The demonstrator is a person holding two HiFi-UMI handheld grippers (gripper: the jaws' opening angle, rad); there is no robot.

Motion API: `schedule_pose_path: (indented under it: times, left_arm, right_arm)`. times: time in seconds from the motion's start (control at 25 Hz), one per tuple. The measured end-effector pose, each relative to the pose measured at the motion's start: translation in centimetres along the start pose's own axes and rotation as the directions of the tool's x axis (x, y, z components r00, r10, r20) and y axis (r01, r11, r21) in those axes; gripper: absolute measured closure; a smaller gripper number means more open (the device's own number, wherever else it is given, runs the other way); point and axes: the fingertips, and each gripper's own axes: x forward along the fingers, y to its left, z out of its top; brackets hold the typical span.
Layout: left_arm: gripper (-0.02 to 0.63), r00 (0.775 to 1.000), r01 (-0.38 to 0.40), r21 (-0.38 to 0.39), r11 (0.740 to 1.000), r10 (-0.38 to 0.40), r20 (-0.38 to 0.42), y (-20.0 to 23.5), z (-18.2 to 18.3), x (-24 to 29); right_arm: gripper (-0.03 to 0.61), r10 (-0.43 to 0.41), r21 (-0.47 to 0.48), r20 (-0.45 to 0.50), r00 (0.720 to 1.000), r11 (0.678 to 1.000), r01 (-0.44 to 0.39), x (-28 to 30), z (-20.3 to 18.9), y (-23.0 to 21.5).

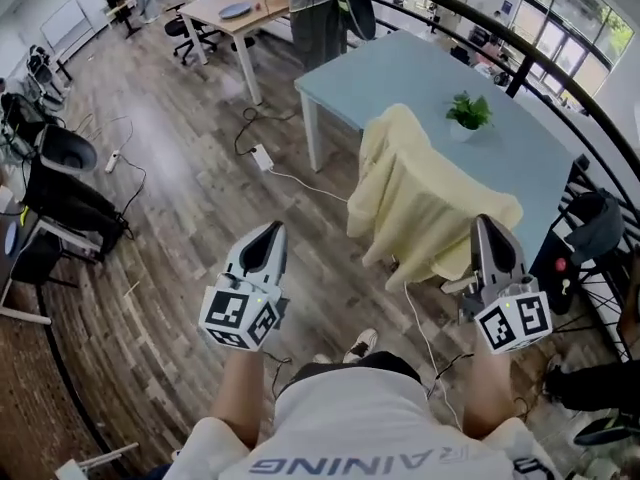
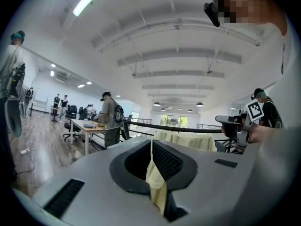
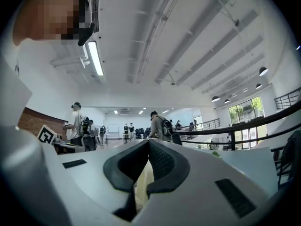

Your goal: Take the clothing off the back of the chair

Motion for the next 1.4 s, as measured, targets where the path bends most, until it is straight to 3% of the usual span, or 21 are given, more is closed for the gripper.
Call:
schedule_pose_path:
  times: [0.2,0.68,1.08,1.24,1.4]
  left_arm:
    - [0.572,0.995,0.098,0.021,0.995,-0.099,0.013,-3.7,2.5,6.3]
    - [0.572,0.961,0.277,0.044,0.96,-0.277,-0.014,-10.5,3.5,14.9]
    - [0.572,0.914,0.404,-0.015,0.915,-0.404,-0.018,-6.1,5.0,21.7]
    - [0.572,0.885,0.466,-0.009,0.885,-0.466,-0.023,-5.1,5.5,24.3]
    - [0.572,0.854,0.518,-0.025,0.855,-0.518,-0.052,-3.4,4.7,26.5]
  right_arm:
    - [0.557,-0.103,-0.009,0.046,0.994,0.995,0.103,-1.1,1.9,-6.0]
    - [0.556,-0.352,0.084,-0.007,0.936,0.932,0.352,-7.8,-1.1,-15.7]
    - [0.557,-0.535,0.09,-0.052,0.843,0.838,0.538,-6.9,-2.1,-15.0]
    - [0.555,-0.574,0.052,-0.074,0.816,0.815,0.578,-5.2,-2.2,-14.8]
    - [0.555,-0.631,0.026,-0.087,0.771,0.772,0.635,-4.4,-2.2,-14.7]
